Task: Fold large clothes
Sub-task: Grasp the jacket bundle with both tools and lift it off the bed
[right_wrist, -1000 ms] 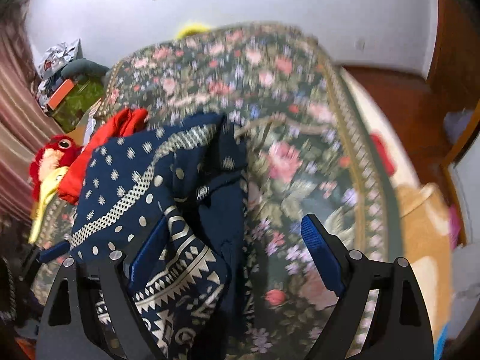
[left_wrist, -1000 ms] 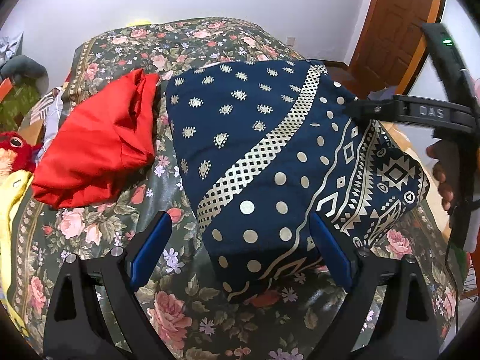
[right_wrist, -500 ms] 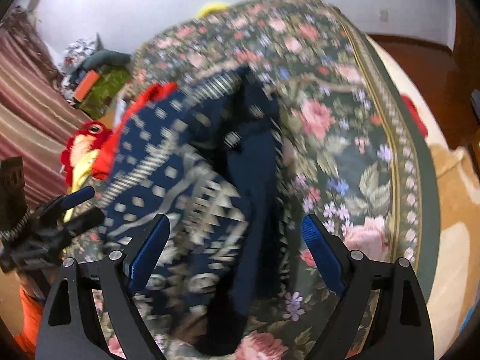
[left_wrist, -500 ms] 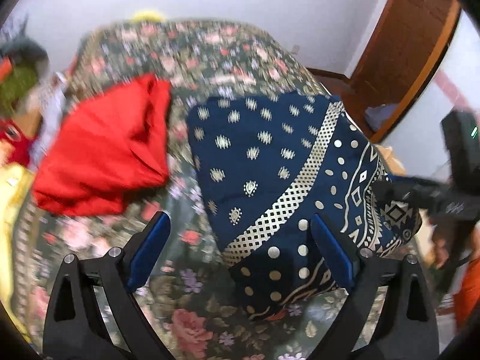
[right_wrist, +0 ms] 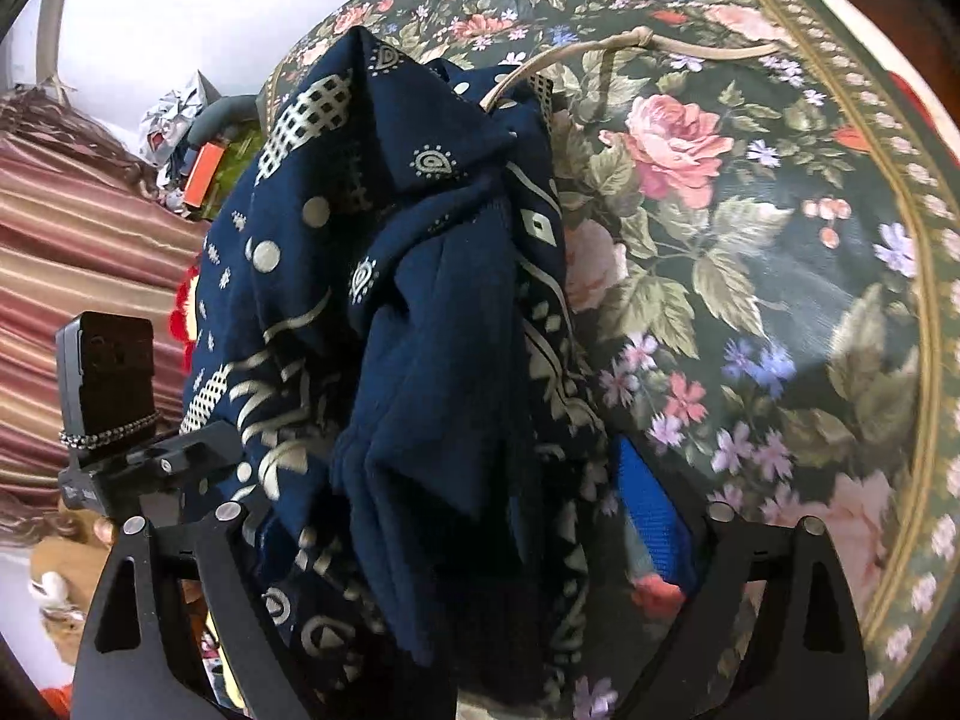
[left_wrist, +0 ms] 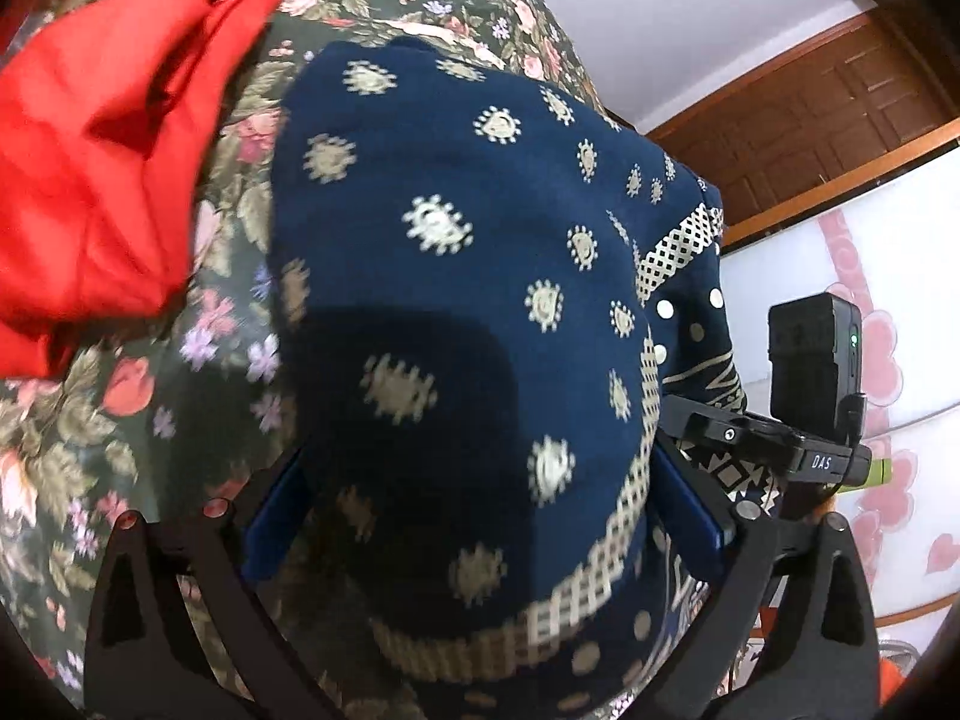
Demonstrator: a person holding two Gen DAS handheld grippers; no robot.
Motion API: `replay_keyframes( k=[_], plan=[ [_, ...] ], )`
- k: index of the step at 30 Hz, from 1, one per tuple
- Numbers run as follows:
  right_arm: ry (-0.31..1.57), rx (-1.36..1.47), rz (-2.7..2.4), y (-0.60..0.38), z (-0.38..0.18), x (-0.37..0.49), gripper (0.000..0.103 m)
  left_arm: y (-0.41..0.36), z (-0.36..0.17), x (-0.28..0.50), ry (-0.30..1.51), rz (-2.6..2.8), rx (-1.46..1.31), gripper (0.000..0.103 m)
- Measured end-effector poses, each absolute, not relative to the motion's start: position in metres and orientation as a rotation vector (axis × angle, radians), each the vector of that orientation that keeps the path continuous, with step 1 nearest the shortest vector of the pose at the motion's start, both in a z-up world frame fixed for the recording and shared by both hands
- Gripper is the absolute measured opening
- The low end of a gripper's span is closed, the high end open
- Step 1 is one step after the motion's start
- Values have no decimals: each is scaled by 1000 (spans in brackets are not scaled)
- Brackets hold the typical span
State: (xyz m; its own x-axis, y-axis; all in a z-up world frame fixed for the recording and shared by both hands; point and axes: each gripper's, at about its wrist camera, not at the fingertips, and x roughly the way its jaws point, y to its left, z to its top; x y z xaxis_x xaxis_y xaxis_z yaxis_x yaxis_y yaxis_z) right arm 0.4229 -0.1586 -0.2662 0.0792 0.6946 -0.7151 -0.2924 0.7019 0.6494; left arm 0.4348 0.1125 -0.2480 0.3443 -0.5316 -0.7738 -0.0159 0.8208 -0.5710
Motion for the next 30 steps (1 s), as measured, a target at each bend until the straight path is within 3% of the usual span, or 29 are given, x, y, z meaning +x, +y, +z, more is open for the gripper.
replay_keyframes(
  k=[6,9,11,14,19,30],
  plan=[
    [1282,394,771,-155,-263,425,90,111,-259,445,1194,-396,-615,102],
    [1282,396,791,-148,-258,420,75,110,-259,444,1180,-392,-618,100],
    [1289,415,811,-146,-253,418,56,110,-257,439,1172,-388,-616,96],
    [1277,406,810,-140,-241,413,43,111,-251,435,1165,-383,-621,88],
    [1237,354,782,-120,-212,408,37,114,-230,433,1158,-396,-601,79],
    [999,295,878,-56,-105,405,36,179,-112,405,926,-373,-549,78]
  ],
)
